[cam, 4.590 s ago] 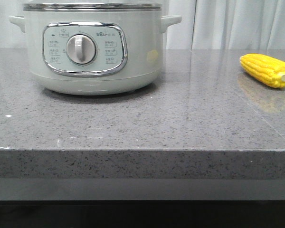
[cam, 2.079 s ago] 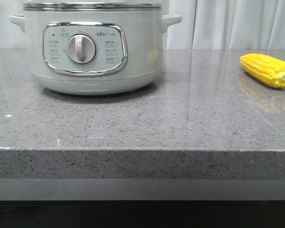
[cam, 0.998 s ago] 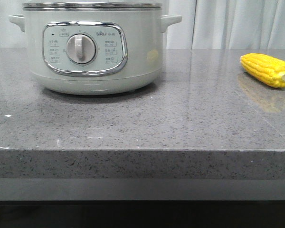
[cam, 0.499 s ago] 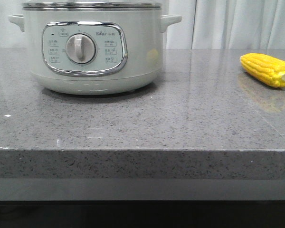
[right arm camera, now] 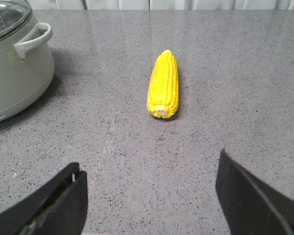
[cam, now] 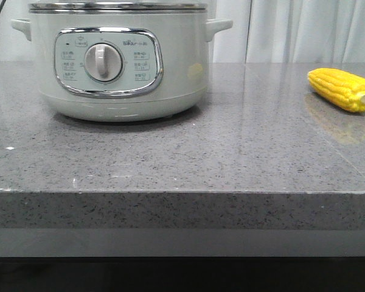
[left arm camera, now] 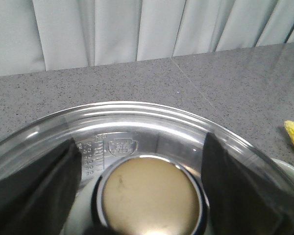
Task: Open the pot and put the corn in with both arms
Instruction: 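Lift the glass lid off the pot with the left gripper, then grasp the yellow corn cob with the right gripper and lift it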
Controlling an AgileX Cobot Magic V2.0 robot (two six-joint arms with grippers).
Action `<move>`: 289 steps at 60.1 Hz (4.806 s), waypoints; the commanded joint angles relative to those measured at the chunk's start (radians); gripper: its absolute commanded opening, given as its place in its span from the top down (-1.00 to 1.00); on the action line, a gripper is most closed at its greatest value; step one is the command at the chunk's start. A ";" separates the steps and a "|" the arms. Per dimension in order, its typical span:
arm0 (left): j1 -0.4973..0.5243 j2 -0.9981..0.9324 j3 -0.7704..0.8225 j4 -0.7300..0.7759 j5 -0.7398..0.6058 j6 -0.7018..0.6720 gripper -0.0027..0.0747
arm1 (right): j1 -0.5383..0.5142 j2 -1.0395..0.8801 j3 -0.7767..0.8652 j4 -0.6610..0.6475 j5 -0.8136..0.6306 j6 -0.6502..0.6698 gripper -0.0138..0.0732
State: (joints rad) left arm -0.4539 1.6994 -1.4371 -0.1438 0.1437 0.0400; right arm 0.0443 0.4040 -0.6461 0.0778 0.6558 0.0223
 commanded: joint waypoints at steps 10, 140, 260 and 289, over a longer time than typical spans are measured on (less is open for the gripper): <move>-0.008 -0.033 -0.036 -0.009 -0.077 -0.003 0.06 | -0.002 0.015 -0.029 0.002 -0.088 -0.004 -0.60; -0.004 -1.120 0.548 0.078 0.256 -0.009 0.42 | -0.003 0.205 -0.144 0.002 -0.055 -0.004 -0.60; -0.004 -1.120 0.548 0.078 0.256 -0.009 0.45 | 0.000 1.427 -1.124 -0.078 0.401 -0.004 0.04; -0.004 -1.120 0.548 0.078 0.256 -0.009 0.45 | 0.106 1.204 -1.258 0.083 0.412 -0.108 0.04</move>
State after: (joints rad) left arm -0.4573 0.5845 -0.8494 -0.0555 0.5486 0.0387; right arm 0.1293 1.6865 -1.8556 0.1341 1.1065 -0.0575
